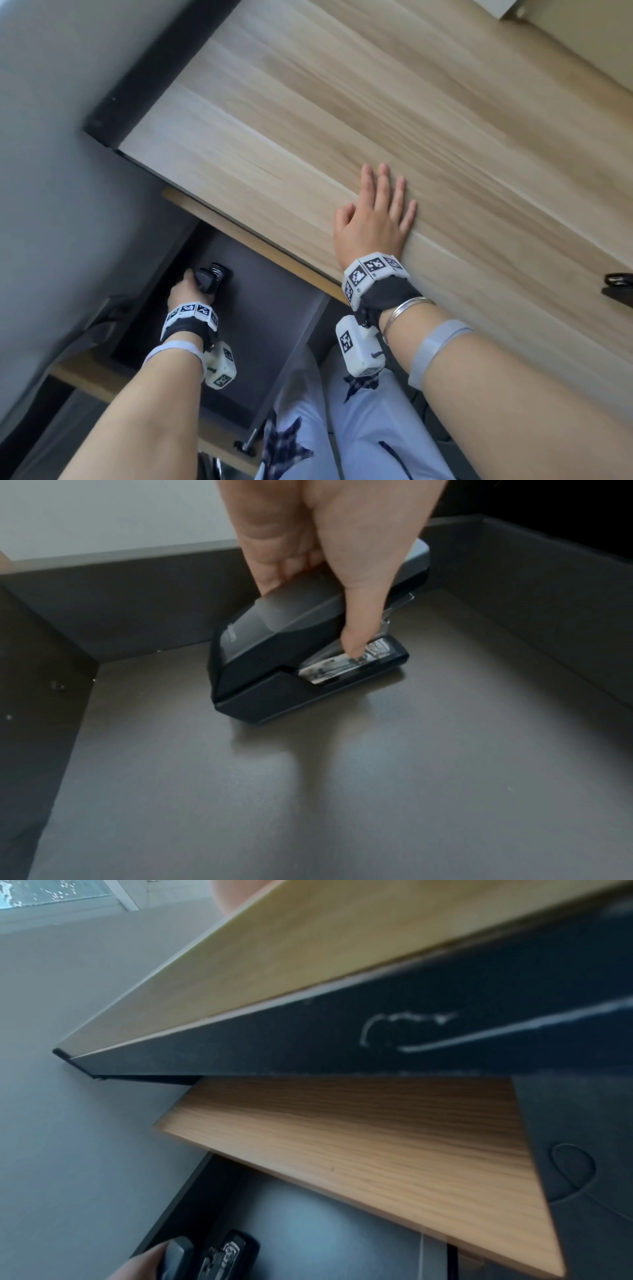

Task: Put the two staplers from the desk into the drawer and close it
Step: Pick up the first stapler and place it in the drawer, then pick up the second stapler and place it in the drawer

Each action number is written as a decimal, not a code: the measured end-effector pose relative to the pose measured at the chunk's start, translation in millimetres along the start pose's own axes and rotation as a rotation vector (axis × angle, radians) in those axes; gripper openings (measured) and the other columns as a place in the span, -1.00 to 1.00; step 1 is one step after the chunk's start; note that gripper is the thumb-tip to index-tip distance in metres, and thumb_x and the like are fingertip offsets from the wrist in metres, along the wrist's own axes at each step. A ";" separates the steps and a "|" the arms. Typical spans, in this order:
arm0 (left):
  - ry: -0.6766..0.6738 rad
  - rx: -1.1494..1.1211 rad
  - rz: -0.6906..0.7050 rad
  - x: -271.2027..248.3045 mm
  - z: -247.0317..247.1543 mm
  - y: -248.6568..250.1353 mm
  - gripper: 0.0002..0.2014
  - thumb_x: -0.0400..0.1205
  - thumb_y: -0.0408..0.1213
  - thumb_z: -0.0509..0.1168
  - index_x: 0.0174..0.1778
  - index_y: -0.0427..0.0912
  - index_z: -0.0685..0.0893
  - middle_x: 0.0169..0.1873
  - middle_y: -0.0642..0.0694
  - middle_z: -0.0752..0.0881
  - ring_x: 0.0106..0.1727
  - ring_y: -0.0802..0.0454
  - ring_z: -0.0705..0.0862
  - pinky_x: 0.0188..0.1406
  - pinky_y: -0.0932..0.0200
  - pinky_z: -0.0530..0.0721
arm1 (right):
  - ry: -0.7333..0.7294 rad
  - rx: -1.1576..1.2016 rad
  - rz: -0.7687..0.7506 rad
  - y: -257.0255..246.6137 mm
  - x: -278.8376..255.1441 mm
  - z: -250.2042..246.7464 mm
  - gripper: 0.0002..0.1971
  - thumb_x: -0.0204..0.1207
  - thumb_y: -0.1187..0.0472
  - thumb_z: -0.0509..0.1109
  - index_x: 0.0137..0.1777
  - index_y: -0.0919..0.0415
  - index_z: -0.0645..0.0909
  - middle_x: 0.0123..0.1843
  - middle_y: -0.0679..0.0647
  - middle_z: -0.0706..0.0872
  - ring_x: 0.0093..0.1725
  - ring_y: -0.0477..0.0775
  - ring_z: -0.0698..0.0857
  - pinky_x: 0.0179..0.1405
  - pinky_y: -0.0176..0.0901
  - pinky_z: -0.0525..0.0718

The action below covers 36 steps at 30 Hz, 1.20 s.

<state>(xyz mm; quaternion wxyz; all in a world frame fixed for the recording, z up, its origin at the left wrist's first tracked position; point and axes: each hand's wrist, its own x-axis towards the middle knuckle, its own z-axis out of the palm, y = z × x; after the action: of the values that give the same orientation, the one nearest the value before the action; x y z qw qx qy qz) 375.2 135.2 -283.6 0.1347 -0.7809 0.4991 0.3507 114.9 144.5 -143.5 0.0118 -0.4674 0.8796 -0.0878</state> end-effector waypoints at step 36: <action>-0.133 0.131 0.497 -170.8 -170.6 213.2 -0.67 0.48 -0.24 0.45 0.13 -0.25 0.67 0.05 -0.18 0.77 -0.13 -0.02 0.63 0.09 0.11 0.66 | -0.477 0.042 0.039 73.7 45.2 -104.8 -0.60 0.64 0.14 0.14 0.44 0.16 0.48 0.50 0.19 0.49 0.52 0.22 0.41 0.46 0.05 0.37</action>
<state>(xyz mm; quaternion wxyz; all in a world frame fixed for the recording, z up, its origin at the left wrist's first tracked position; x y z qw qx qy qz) 215.7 57.4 -14.8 0.1271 -0.5990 0.6874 0.3905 18.3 162.6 -49.7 0.2304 -0.4575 0.8588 0.0071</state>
